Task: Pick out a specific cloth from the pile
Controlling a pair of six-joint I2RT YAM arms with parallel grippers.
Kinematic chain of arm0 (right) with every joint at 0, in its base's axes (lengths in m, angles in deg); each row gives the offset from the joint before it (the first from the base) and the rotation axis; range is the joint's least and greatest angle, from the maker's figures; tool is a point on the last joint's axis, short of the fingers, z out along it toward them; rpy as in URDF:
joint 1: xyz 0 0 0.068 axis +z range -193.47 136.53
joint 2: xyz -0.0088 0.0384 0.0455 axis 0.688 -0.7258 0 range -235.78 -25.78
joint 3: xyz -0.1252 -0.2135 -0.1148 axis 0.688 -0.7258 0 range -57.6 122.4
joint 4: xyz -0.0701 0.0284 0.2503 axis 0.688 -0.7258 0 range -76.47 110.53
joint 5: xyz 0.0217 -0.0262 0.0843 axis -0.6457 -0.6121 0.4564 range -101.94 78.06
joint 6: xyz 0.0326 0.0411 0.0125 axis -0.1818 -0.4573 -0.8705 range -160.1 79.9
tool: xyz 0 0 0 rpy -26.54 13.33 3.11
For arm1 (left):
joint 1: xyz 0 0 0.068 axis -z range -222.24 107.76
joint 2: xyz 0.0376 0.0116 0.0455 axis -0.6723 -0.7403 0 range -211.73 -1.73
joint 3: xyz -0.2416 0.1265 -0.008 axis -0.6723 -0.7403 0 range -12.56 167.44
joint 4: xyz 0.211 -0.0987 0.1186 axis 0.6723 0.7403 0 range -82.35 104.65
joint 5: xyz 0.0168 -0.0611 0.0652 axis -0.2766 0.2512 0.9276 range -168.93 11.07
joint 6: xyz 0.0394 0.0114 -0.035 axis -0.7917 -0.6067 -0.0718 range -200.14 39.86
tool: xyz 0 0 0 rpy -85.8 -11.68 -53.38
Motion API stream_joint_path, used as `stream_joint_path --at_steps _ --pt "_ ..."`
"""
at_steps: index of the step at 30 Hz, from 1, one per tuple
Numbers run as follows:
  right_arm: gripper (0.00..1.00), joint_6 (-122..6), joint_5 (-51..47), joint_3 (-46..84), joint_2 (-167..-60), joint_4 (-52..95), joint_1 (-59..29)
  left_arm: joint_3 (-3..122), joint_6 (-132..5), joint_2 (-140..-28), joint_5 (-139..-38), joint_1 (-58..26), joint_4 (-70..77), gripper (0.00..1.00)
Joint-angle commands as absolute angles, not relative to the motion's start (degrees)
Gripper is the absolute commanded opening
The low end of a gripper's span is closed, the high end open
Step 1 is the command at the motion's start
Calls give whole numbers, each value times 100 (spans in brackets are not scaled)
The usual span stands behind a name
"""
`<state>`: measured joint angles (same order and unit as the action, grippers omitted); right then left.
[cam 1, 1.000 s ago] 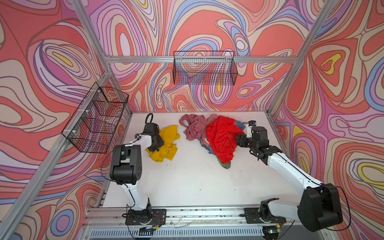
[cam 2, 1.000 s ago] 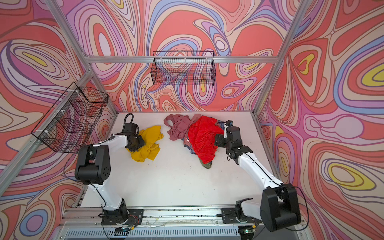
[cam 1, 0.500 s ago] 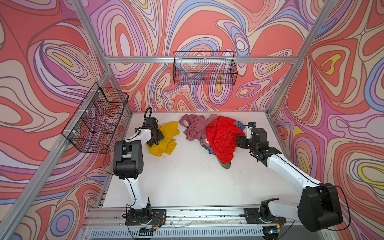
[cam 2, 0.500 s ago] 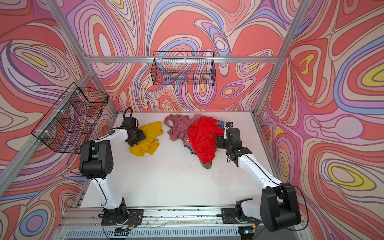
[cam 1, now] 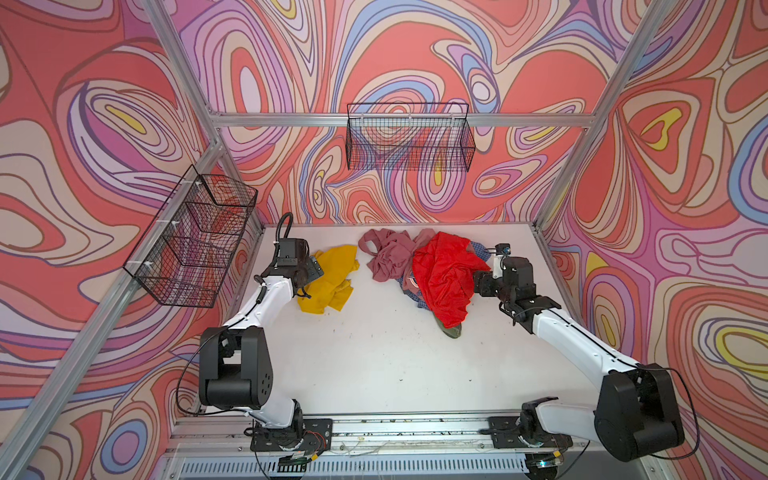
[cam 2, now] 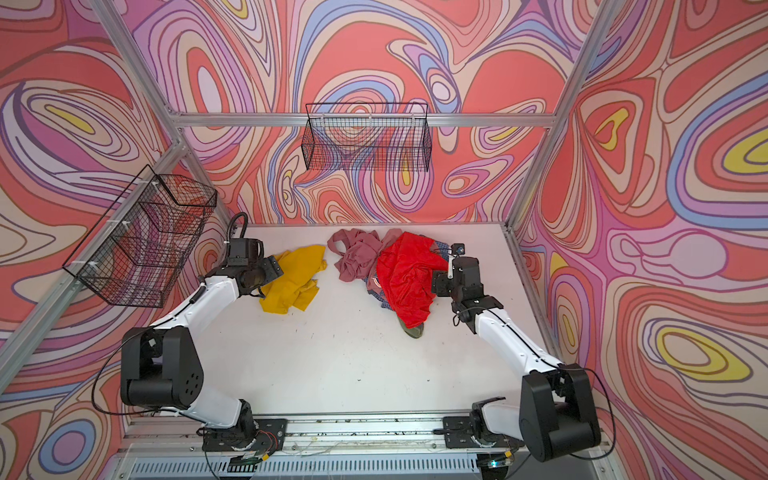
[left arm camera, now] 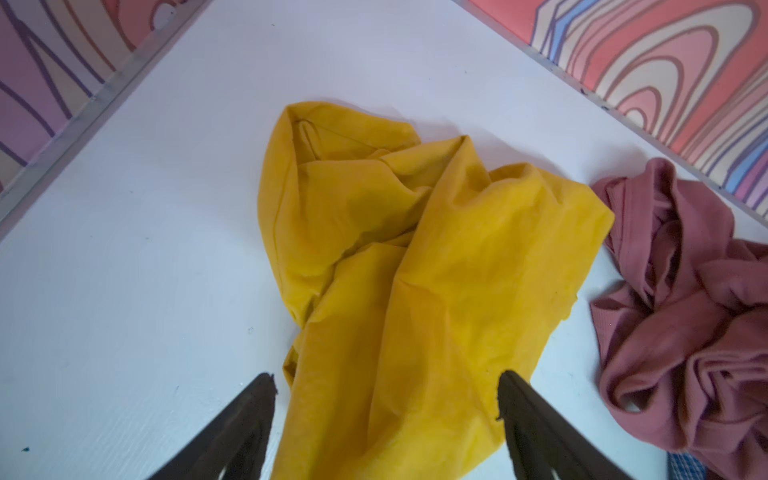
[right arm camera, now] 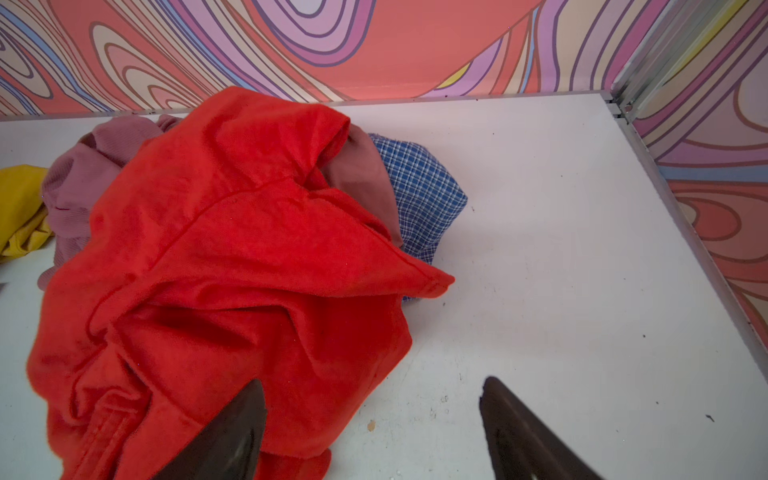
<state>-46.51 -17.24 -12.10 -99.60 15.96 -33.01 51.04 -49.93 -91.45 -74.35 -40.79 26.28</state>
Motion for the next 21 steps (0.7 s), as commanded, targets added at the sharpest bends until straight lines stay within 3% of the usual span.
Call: stream_joint_path --at_steps 1,9,14,21 --pt "83 -4571 -1734 -1213 -10058 1715 -3336 5430 -5500 -9622 -8006 -3875 2567 82" --pt "83 -4651 -1629 -1163 -10058 1584 -3336 6372 -5707 -11146 -9077 -3767 2553 73" --pt "83 -4620 -1732 -1146 -10004 1470 -3338 6830 -5327 -11859 -8898 -4155 3110 69" --pt "83 -4572 -1792 -1186 -9969 1434 -3336 7088 -5442 -11855 -8515 -4558 3476 69"
